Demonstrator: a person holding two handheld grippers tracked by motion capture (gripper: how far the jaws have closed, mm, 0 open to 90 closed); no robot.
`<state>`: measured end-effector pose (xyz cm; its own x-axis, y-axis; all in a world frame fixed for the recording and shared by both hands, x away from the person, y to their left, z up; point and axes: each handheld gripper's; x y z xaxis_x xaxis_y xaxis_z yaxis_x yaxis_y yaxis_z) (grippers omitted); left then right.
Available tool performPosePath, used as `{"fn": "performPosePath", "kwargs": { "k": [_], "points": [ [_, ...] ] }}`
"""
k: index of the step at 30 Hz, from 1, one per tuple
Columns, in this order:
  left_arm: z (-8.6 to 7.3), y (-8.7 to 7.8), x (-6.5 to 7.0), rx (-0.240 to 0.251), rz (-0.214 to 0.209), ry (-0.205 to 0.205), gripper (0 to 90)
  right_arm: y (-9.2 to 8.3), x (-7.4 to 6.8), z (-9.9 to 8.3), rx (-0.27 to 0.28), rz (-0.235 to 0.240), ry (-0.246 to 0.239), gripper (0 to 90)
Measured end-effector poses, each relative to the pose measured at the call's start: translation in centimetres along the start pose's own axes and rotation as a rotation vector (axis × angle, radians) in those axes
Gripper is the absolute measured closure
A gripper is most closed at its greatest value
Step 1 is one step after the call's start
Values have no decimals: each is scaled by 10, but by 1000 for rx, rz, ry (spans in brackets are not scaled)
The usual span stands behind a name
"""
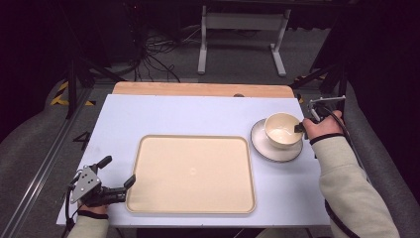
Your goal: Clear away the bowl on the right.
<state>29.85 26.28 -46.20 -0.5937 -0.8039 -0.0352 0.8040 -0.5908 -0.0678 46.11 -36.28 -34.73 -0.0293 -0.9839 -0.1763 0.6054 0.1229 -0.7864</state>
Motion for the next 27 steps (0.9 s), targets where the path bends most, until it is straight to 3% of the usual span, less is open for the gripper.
{"fn": "performPosePath", "kwargs": {
  "k": [13,27],
  "points": [
    [0,0,0,-1,6,3,2,-10,-3,1,5,6,-14,837],
    [0,0,0,-3,3,7,2,-11,-42,0,-5,76,-89,836]
  ]
}}
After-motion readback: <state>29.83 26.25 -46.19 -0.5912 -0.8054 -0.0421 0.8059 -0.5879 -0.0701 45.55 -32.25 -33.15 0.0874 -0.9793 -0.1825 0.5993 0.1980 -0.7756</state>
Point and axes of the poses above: each handheld gripper's, and its own axes: y roughly forward along the jaws, z roughly out of its top, x roughly to its right, and after that the axes turned 8 degrees about x, right-handed
